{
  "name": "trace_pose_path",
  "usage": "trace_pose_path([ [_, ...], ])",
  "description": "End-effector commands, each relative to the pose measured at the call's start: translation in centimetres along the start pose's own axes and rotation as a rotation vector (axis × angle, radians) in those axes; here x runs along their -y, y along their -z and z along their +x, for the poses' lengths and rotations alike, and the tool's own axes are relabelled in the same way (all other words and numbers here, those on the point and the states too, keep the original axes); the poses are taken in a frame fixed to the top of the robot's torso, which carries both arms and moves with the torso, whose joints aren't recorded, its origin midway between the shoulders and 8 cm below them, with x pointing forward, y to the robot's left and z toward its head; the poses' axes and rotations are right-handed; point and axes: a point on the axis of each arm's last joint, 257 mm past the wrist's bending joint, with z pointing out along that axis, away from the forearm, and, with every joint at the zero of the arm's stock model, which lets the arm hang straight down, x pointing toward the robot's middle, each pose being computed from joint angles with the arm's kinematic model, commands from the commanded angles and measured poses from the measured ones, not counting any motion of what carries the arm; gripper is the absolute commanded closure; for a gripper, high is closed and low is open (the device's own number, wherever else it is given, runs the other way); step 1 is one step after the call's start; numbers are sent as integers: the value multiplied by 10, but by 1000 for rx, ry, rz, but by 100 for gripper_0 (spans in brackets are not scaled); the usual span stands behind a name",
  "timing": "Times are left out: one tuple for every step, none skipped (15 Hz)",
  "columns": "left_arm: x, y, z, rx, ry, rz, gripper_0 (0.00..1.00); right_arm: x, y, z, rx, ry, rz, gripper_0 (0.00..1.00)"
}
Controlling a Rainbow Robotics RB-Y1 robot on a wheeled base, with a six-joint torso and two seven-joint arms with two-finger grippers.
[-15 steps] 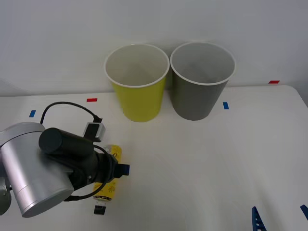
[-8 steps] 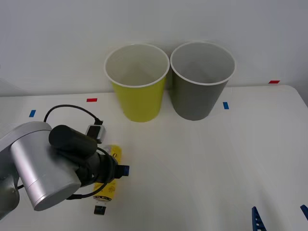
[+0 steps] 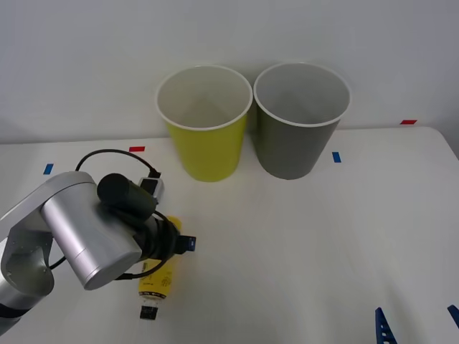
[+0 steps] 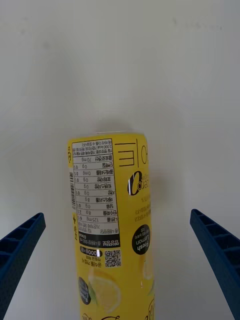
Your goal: Put cans in the gray bin and PET bottles in the light green bin.
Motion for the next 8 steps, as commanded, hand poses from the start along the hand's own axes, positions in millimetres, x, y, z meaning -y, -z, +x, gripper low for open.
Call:
trace_pose_path([
  [3,-9,-5,-12,19,-4,0,0,0,0,0,0,0,0],
  [3,-12,-7,-14,21,-9,0,0,0,0,0,0,0,0],
  [1,-14,-12,-15,22,-16,0,0,0,0,0,0,0,0],
  [4,-15,-12,-16,21,-12,0,0,0,0,0,0,0,0],
  [6,-14,-13,-15,22,-7,0,0,0,0,0,0,0,0],
  [10,-15,-12,-19,24,-1,0,0,0,0,0,0,0,0],
  [10,-19,-10,-28,28,-4,0,0,0,0,0,0,0,0],
  [8,-21,-10,-32,28,-9,0,0,0,0,0,0,0,0],
])
